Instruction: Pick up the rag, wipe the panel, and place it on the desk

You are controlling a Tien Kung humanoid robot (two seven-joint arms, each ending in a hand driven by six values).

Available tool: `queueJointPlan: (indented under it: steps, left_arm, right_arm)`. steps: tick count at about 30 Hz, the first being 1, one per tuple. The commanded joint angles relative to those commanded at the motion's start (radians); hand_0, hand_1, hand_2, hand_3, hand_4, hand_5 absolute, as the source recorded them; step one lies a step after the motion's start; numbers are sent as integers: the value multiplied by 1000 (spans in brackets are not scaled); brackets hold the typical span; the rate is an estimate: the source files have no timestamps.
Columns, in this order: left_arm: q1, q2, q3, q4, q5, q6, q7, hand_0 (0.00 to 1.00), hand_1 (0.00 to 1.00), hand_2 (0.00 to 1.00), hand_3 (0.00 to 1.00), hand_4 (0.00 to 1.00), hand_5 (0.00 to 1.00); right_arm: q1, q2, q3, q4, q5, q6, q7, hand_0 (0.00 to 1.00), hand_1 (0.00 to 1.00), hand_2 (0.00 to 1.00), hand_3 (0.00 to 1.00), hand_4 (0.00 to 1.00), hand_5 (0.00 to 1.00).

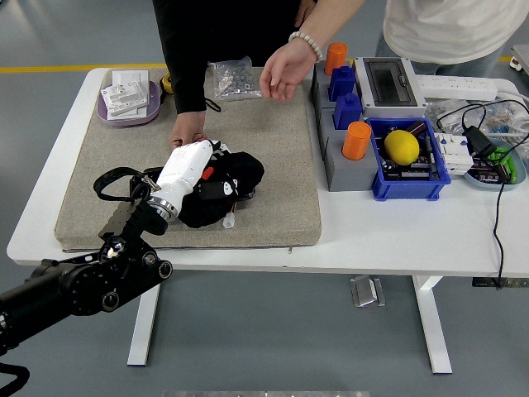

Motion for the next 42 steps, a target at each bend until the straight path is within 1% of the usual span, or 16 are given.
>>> queueJointPlan:
  steps: [3, 6, 16, 23, 27, 35, 39, 41, 42]
  left_arm:
    - [-8, -1, 28, -7, 0, -1, 3, 223, 170, 489, 435, 252, 2]
    - [-7, -2, 29, -6, 0, -2, 3, 223, 171, 489, 436, 252, 2]
    - [8, -2, -11, 17, 5, 1, 3, 223, 172, 489, 437, 255, 2]
    - [25, 12, -30, 29, 13, 10, 0, 222, 172, 489, 436, 260, 2]
    - [37, 25, -45, 35, 16, 11, -1, 222, 173, 490, 438, 259, 2]
    - [66, 58, -97, 45, 29, 12, -7, 221, 173, 489, 437, 262, 2]
    - [86, 79, -121, 49, 26, 16, -13, 221, 173, 490, 438, 260, 2]
    - [99, 97, -126, 48, 36, 17, -14, 220, 174, 490, 439, 263, 2]
    - [102, 101, -126, 49, 36, 17, -15, 220, 174, 490, 439, 263, 2]
  right_arm:
    - [1, 0, 1, 0, -2, 0, 0, 720, 656, 686, 589, 962, 579]
    - [2, 1, -2, 0, 0, -1, 2, 719, 656, 686, 589, 962, 580]
    - [-2, 4, 9, 0, -7, -2, 0, 718, 655, 686, 588, 962, 580]
    - [-4, 8, 16, 0, -9, -4, 2, 718, 656, 686, 588, 962, 580]
    - [-8, 10, 21, 0, -12, -5, 3, 717, 656, 686, 588, 962, 580]
    - [-14, 17, 34, 0, -21, -8, 6, 717, 656, 686, 588, 962, 579]
    - [-16, 19, 37, 0, -21, -9, 8, 717, 656, 686, 588, 962, 580]
    - [-18, 17, 37, 0, -19, -9, 9, 717, 656, 686, 588, 962, 580]
    - [-18, 16, 37, 0, -18, -9, 9, 717, 656, 686, 588, 962, 580]
